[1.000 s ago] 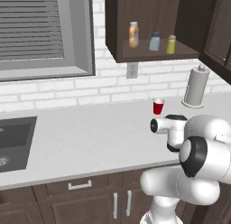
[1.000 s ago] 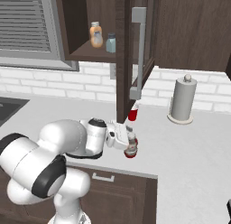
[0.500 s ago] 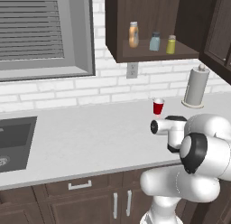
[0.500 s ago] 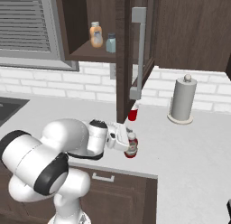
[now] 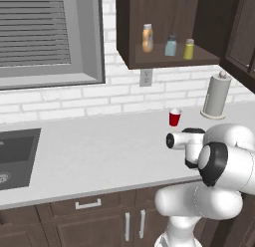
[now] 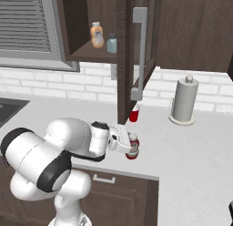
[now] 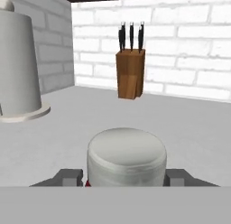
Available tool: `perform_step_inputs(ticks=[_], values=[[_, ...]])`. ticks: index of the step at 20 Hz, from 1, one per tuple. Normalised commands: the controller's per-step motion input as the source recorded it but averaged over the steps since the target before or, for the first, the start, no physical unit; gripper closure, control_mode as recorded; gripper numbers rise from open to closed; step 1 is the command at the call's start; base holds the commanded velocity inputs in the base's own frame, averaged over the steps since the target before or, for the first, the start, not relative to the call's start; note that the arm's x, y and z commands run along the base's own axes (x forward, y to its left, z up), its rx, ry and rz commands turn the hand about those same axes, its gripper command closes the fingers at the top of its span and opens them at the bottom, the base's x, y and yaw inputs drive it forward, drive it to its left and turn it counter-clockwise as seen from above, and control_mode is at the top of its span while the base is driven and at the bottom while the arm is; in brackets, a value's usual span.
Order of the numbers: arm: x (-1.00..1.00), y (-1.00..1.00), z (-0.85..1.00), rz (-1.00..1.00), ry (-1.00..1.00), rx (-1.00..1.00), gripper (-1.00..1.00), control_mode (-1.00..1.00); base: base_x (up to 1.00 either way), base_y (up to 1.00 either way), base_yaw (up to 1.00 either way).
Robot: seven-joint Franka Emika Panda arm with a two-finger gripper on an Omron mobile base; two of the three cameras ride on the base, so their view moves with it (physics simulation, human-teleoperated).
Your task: Put the shaker and condiment bottle from the counter next to their counterparts in the cabinet.
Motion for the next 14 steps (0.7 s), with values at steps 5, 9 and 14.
perform_step_inputs(ticks=[5, 9, 14], values=[[0.00, 0.00, 0.00, 0.00, 0.00, 0.00, 1.00, -1.00, 0.00, 0.00, 0.00], [0.00, 0.08, 0.28, 0.00, -0.02, 0.00, 1.00, -1.00, 0.00, 0.00, 0.00], [-0.01, 0.07, 0.45, 0.01, -0.03, 0.00, 1.00, -1.00, 0.00, 0.00, 0.00]])
